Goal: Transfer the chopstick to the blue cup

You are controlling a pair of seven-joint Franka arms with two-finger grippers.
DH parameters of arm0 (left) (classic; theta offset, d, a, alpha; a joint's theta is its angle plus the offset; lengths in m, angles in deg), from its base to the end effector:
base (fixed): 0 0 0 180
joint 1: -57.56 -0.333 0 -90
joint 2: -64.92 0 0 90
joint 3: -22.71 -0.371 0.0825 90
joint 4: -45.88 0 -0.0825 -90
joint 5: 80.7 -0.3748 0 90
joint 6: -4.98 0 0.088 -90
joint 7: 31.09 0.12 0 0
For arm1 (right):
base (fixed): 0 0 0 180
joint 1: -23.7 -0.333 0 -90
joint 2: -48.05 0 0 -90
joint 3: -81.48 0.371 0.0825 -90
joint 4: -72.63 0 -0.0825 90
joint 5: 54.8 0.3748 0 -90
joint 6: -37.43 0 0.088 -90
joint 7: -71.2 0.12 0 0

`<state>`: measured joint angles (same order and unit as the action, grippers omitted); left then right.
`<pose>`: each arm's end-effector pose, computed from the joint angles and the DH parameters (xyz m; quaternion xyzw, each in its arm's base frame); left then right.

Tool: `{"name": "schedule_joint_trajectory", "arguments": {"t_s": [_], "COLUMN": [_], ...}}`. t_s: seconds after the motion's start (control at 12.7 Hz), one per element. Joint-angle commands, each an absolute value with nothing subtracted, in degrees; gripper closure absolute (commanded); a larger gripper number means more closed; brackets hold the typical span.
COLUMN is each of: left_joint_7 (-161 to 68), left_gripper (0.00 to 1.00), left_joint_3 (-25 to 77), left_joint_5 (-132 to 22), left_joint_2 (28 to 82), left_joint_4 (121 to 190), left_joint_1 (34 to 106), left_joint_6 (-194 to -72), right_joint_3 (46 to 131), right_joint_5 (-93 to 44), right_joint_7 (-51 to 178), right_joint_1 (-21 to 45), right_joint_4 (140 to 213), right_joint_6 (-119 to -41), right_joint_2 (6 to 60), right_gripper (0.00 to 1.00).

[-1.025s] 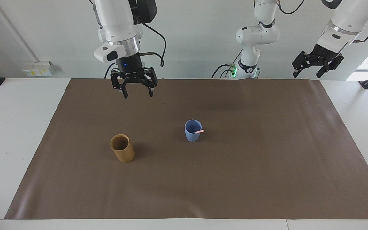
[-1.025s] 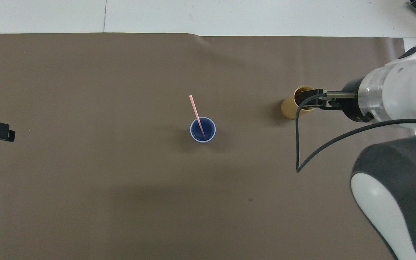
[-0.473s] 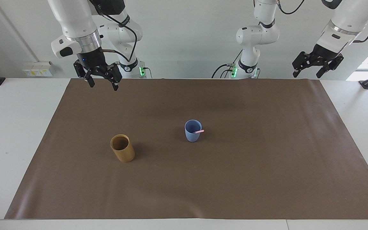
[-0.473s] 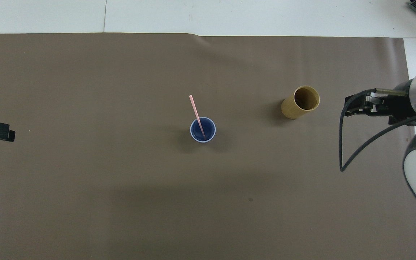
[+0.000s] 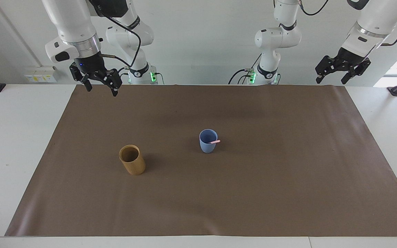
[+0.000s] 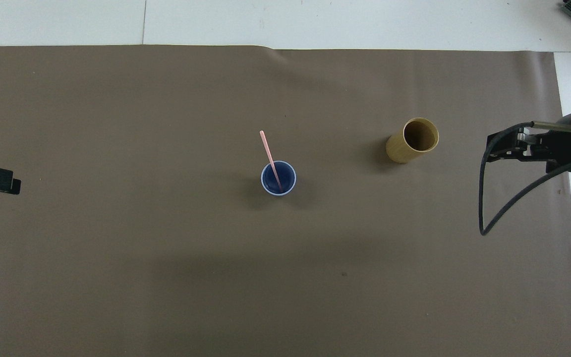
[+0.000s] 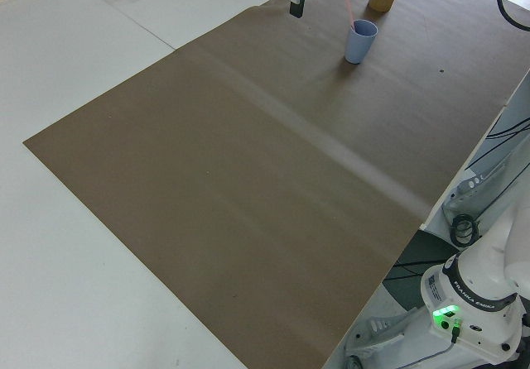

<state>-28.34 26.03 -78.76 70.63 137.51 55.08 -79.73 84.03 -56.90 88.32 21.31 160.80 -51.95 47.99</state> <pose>0.4985 -0.0136 0.6975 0.9993 -0.0325 -0.0104 0.0142 0.5437 0.0425 0.6798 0.9941 -0.1064 0.0133 0.0160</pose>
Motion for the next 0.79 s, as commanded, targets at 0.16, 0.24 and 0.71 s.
{"name": "schedule_joint_trajectory", "arguments": {"t_s": [0.16,0.24,0.71], "left_joint_7": [-28.63,-28.63,-28.63], "left_gripper": [0.00,0.00,0.00], "left_joint_3": [26.14,26.14,26.14], "left_joint_5": [-78.24,-78.24,-78.24], "left_joint_2": [70.80,70.80,70.80], "left_joint_4": [136.85,136.85,136.85], "left_joint_1": [54.66,54.66,54.66], "left_joint_6": [-79.31,-79.31,-79.31], "right_joint_3": [83.86,83.94,84.64], "right_joint_5": [-54.37,-54.36,-54.45], "right_joint_7": [79.40,79.38,79.82], "right_joint_1": [23.96,23.88,23.09], "right_joint_4": [159.03,159.12,159.47], "right_joint_6": [-51.33,-51.34,-51.16], "right_joint_2": [47.16,47.17,47.61], "right_gripper": [0.00,0.00,0.00]}}
